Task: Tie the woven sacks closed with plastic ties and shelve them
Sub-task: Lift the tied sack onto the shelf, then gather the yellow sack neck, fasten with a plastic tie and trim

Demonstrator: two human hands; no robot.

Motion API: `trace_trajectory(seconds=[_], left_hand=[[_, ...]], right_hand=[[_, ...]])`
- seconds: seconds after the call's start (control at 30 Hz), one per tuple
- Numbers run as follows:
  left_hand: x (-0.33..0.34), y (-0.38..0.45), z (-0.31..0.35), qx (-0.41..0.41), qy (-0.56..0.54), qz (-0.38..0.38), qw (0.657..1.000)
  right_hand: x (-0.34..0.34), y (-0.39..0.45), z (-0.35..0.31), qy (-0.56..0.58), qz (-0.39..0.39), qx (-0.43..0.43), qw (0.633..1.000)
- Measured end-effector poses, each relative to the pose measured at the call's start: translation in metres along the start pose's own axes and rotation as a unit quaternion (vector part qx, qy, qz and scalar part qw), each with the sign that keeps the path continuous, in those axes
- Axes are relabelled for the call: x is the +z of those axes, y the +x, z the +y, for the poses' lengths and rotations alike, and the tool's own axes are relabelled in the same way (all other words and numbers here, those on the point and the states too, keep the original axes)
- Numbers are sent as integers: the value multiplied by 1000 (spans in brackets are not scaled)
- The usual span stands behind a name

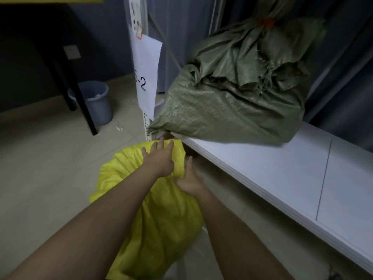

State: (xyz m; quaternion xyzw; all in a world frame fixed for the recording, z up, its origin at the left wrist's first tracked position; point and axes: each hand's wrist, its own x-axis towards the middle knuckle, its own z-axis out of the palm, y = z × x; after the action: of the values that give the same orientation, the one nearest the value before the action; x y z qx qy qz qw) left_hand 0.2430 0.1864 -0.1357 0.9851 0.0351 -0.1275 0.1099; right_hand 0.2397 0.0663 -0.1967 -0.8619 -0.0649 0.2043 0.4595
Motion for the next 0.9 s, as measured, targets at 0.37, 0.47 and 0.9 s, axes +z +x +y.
trace_trajectory(seconds=[0.37, 0.47, 0.9], left_hand=[[49, -49, 39, 4, -16, 2, 1000], [58, -67, 75, 59, 13, 31, 998], [88, -182, 246, 396, -248, 127, 875]], right_hand=[[-53, -109, 71, -118, 234, 22, 965], [-63, -152, 85, -127, 305, 28, 943], [-112, -351, 143, 146, 556, 38, 818]])
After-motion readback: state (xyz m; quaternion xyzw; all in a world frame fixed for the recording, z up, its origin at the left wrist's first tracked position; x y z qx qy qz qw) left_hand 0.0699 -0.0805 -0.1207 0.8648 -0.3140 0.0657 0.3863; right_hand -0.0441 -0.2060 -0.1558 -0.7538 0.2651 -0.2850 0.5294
